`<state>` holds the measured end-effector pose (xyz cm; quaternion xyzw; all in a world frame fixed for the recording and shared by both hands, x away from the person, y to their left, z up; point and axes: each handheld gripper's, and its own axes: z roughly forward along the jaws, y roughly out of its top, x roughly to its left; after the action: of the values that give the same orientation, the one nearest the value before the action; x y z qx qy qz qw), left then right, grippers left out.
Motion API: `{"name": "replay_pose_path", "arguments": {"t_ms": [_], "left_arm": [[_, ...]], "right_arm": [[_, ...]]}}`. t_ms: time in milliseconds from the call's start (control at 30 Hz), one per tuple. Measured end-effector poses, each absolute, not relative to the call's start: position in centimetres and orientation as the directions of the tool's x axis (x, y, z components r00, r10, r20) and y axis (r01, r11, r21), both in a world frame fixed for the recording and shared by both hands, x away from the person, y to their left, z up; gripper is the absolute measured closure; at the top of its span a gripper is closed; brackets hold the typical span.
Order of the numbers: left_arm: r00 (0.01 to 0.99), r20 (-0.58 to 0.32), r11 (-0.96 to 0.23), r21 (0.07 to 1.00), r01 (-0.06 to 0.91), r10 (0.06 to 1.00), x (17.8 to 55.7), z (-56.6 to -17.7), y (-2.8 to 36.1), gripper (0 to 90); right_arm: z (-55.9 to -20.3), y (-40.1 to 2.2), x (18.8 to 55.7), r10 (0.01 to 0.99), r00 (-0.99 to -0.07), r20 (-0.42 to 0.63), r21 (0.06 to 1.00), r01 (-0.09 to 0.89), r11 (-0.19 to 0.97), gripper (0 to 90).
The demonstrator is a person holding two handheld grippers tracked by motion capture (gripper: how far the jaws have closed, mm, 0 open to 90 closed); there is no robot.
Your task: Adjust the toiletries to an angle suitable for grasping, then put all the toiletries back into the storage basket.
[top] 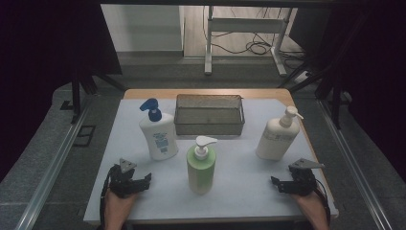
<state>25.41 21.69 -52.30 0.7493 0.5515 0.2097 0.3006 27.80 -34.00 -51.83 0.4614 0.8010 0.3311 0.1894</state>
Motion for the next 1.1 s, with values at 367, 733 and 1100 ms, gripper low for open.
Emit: {"name": "replay_pose_path", "arguments": {"t_ms": [367, 733, 1100], "left_arm": [[0.303, -0.028, -0.204, 0.681, 0.703, 0.952, 25.45, -52.33, 21.79, 14.4], [0.304, -0.034, -0.201, 0.679, 0.706, 0.952, 25.49, -52.34, 21.85, 14.2], [0.304, -0.034, -0.201, 0.679, 0.706, 0.952, 25.50, -52.34, 21.86, 14.1]], "right_arm": [[-51.83, -33.98, 27.81, 0.864, -0.503, 0.000, 0.704, 0.614, 0.357, 11.1], [-51.82, -33.98, 27.81, 0.864, -0.504, 0.000, 0.704, 0.614, 0.358, 11.1], [-51.78, -33.96, 27.78, 0.863, -0.505, -0.002, 0.705, 0.612, 0.359, 11.6]]}}
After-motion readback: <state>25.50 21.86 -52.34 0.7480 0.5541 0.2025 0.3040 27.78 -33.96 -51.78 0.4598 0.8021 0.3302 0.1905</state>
